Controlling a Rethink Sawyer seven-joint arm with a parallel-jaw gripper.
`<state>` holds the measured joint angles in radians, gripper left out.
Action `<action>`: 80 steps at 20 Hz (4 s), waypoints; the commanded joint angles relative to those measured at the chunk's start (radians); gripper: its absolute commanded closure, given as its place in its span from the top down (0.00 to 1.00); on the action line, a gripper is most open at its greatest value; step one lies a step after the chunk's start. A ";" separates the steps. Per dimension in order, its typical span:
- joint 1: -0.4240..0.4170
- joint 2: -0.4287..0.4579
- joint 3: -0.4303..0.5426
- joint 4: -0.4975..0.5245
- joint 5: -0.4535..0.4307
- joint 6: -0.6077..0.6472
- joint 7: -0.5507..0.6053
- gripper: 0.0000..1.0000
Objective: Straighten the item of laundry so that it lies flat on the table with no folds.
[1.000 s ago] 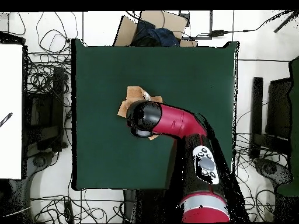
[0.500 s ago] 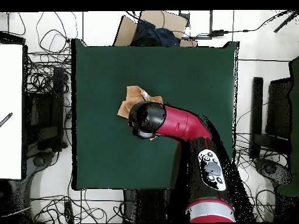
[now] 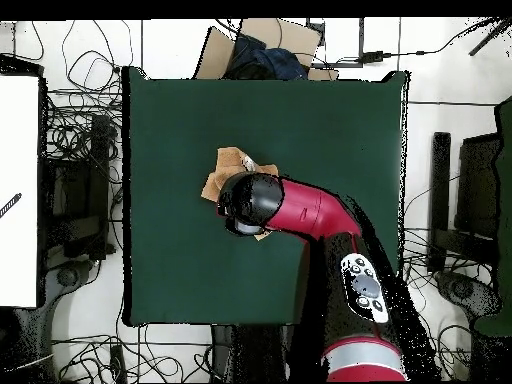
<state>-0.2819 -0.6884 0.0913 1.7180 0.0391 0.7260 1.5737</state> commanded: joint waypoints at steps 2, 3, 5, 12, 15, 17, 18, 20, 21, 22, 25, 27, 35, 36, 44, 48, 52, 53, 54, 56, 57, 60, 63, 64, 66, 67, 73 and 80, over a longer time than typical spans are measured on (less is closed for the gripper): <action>-0.026 -0.003 0.103 0.046 0.000 0.036 0.019 0.00; -0.026 0.001 0.105 0.033 -0.004 0.045 0.012 0.00; -0.024 0.000 0.104 0.007 -0.009 0.079 0.006 0.00; -0.017 -0.004 0.107 -0.088 -0.024 0.199 -0.007 0.00; -0.022 -0.004 0.111 -0.110 -0.029 0.228 -0.011 0.00; -0.028 0.000 0.113 -0.104 -0.021 0.227 -0.005 0.00; -0.032 0.003 0.115 -0.101 -0.017 0.220 -0.004 0.00; -0.038 0.010 0.118 -0.094 -0.011 0.205 -0.001 0.00; -0.041 0.013 0.119 -0.090 -0.008 0.197 0.000 0.00; -0.043 0.012 0.120 -0.088 -0.011 0.193 -0.004 0.00; -0.047 -0.008 0.117 -0.057 -0.019 0.155 -0.009 0.00; -0.050 -0.037 0.113 -0.011 -0.023 0.122 -0.011 0.00; -0.087 -0.112 0.105 0.080 -0.031 0.114 -0.046 0.00; -0.090 -0.109 0.107 0.074 -0.033 0.120 -0.049 0.00; -0.115 -0.037 0.128 -0.074 -0.053 0.241 -0.079 0.00; -0.127 -0.004 0.141 -0.121 -0.060 0.267 -0.094 0.00; -0.132 0.013 0.148 -0.140 -0.064 0.263 -0.100 0.00; -0.132 0.015 0.149 -0.141 -0.064 0.260 -0.099 0.00; -0.133 0.018 0.150 -0.142 -0.064 0.257 -0.098 0.00; -0.136 0.023 0.154 -0.144 -0.062 0.254 -0.095 0.00; -0.137 0.021 0.156 -0.141 -0.061 0.251 -0.092 0.00; -0.141 0.035 0.161 -0.149 -0.060 0.246 -0.088 0.00; -0.142 0.041 0.164 -0.158 -0.064 0.245 -0.091 0.00; -0.140 0.044 0.164 -0.169 -0.067 0.252 -0.091 0.00; -0.139 0.051 0.166 -0.186 -0.070 0.265 -0.093 0.00; -0.139 0.055 0.168 -0.194 -0.071 0.269 -0.094 0.00; -0.140 0.072 0.175 -0.208 -0.073 0.274 -0.088 0.00; -0.126 0.077 0.167 -0.261 -0.085 0.323 -0.089 0.00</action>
<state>-0.4070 -0.6360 0.1832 1.4937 0.0381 0.9618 1.5737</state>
